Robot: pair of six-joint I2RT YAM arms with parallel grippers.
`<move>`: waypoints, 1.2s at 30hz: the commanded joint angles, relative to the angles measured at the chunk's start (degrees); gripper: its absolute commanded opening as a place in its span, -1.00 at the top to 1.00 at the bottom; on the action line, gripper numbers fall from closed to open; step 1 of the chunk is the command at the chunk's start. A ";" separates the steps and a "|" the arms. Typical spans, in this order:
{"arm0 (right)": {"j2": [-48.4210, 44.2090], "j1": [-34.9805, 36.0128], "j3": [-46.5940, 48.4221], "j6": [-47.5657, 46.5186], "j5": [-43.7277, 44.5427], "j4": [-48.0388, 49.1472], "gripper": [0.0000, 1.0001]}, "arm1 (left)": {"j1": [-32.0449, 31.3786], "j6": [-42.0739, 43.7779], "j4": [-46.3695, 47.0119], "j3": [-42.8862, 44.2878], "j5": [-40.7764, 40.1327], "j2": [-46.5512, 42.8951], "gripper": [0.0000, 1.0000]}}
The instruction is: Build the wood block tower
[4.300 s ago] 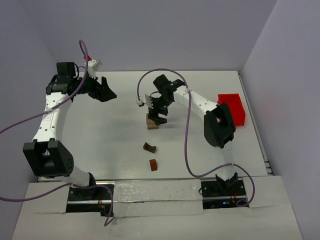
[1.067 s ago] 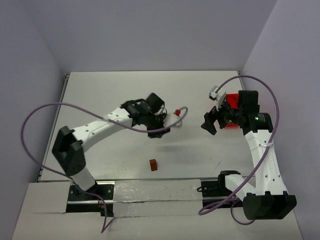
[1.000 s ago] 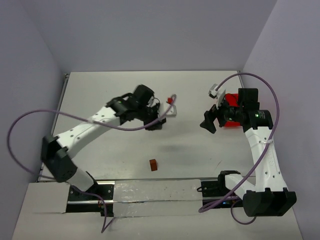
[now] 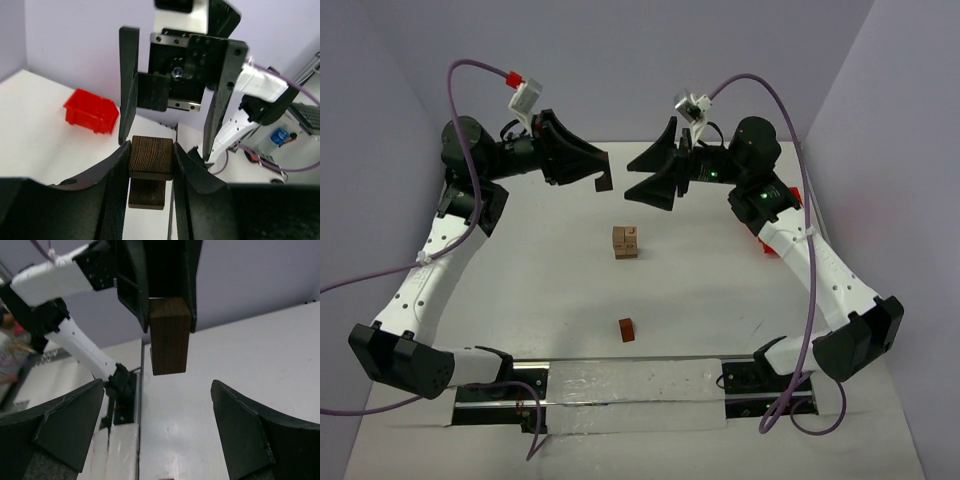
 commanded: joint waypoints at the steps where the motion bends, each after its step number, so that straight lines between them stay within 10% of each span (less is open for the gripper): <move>1: 2.16 0.40 -0.28 22.43 2.76 25.81 -0.86 | 2.26 -7.81 10.43 5.12 -0.82 -0.67 1.00; 14: 11.41 1.16 5.55 40.19 5.62 39.07 -0.78 | 4.31 -11.65 12.75 5.41 -3.31 -1.14 1.00; 36: 15.27 4.43 8.37 38.35 4.16 38.79 -0.52 | 5.52 -14.99 13.05 5.27 -5.66 -0.65 1.00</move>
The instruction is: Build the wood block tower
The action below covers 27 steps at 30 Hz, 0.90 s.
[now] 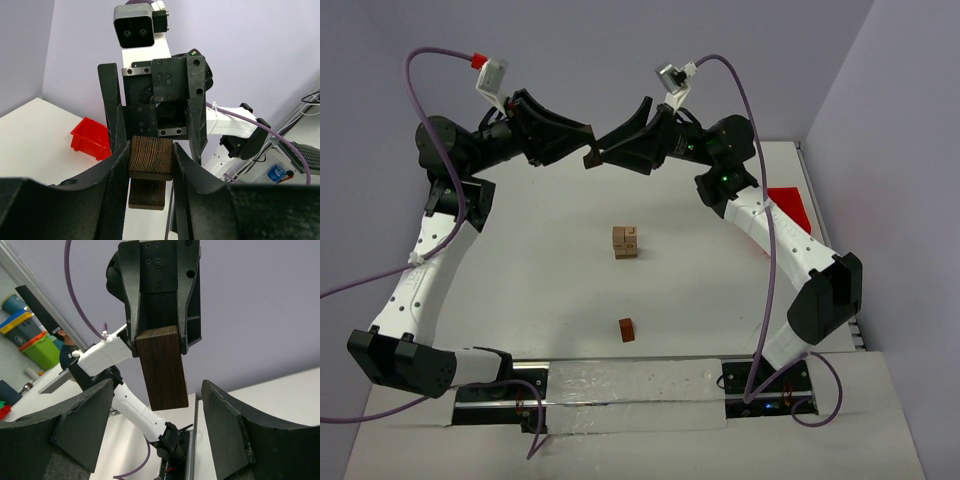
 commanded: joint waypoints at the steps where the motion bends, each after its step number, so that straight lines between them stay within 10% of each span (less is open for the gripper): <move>1: 0.92 0.81 2.95 -0.68 0.13 1.18 -0.49 | 0.49 -1.49 3.13 1.88 -1.29 -0.73 1.00; 21: 1.07 1.80 4.95 -4.45 0.39 -1.98 0.35 | 2.14 -0.98 1.64 -0.42 -1.31 -2.38 1.00; 23: 0.82 1.57 5.25 -6.01 -0.55 -3.48 0.47 | 2.76 0.06 -0.17 -0.62 -1.20 -2.62 0.68; 27: 0.18 -0.16 5.86 -10.03 -3.27 -9.00 0.77 | 4.76 1.69 -5.05 -1.61 -2.05 -3.39 -0.69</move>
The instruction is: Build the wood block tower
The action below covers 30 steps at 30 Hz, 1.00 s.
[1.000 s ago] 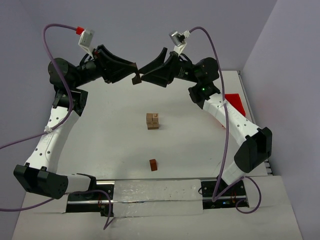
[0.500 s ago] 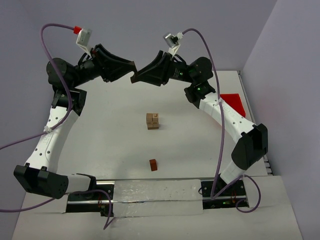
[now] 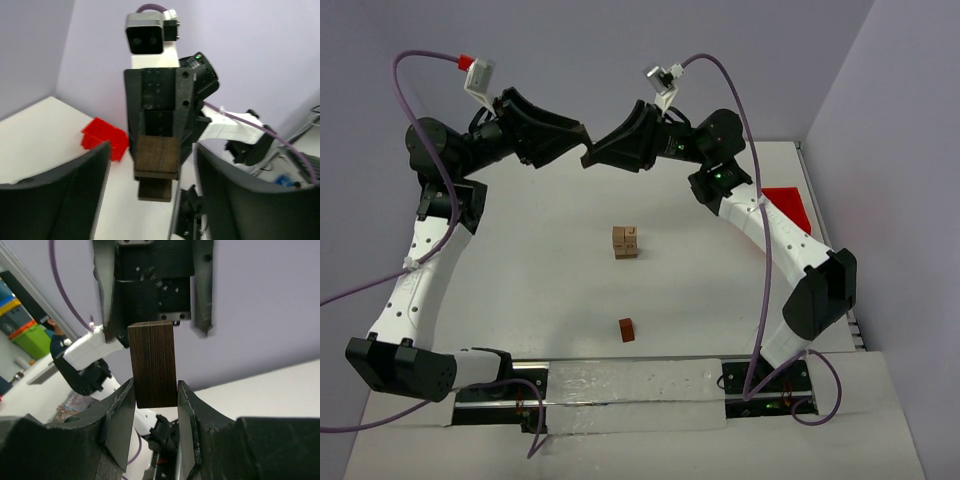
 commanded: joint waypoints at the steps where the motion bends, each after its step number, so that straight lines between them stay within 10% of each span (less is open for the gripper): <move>1: -2.12 -2.05 3.43 -6.53 -3.90 -6.73 0.83 | 3.31 2.95 -6.52 -1.09 -2.13 -2.57 -0.98; 7: -2.84 -5.61 9.38 -32.37 -8.72 -36.37 0.97 | 10.20 7.78 -11.46 -2.58 2.50 -3.48 -0.99; 13: 1.61 -8.24 22.27 -68.70 -5.51 -78.05 1.00 | 12.41 29.10 -37.00 5.12 4.50 -0.17 -0.98; 30: 7.27 -10.13 29.35 -100.27 10.58 -105.77 1.00 | 12.41 57.93 -66.52 4.28 -14.43 2.81 -0.98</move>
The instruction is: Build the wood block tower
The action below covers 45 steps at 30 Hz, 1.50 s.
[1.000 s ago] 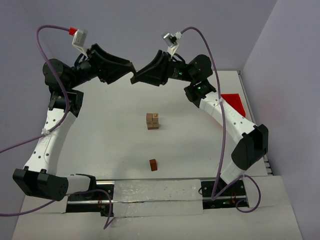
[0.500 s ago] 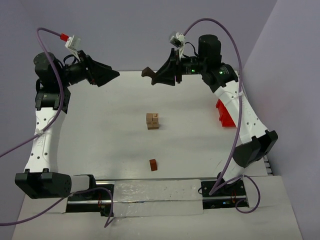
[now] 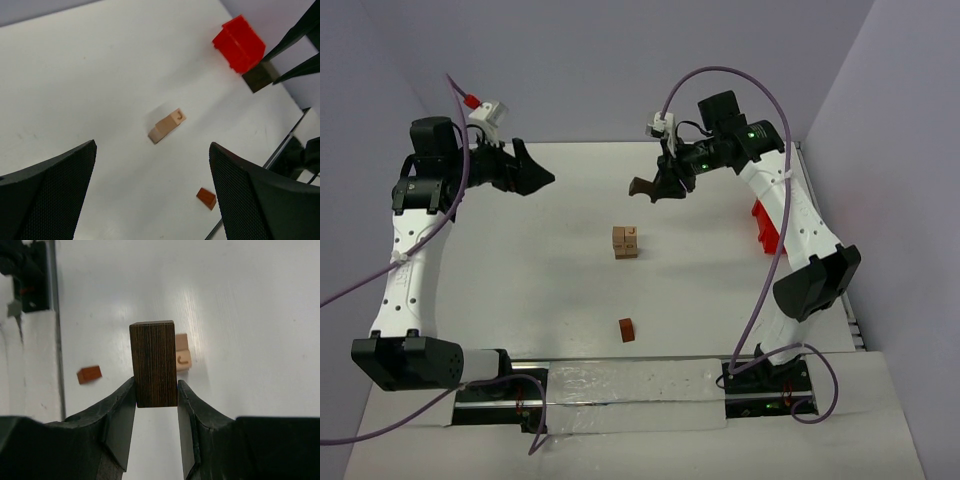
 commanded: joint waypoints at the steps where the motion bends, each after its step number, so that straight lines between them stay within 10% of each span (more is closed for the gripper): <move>1: 1.28 -0.49 5.74 -9.80 5.02 -7.83 1.00 | 0.21 8.70 -7.51 -0.22 -3.74 1.15 -0.98; 45: 14.73 9.39 9.10 -17.74 19.07 -10.47 1.00 | 0.21 12.74 -15.47 2.49 -6.11 11.81 -0.98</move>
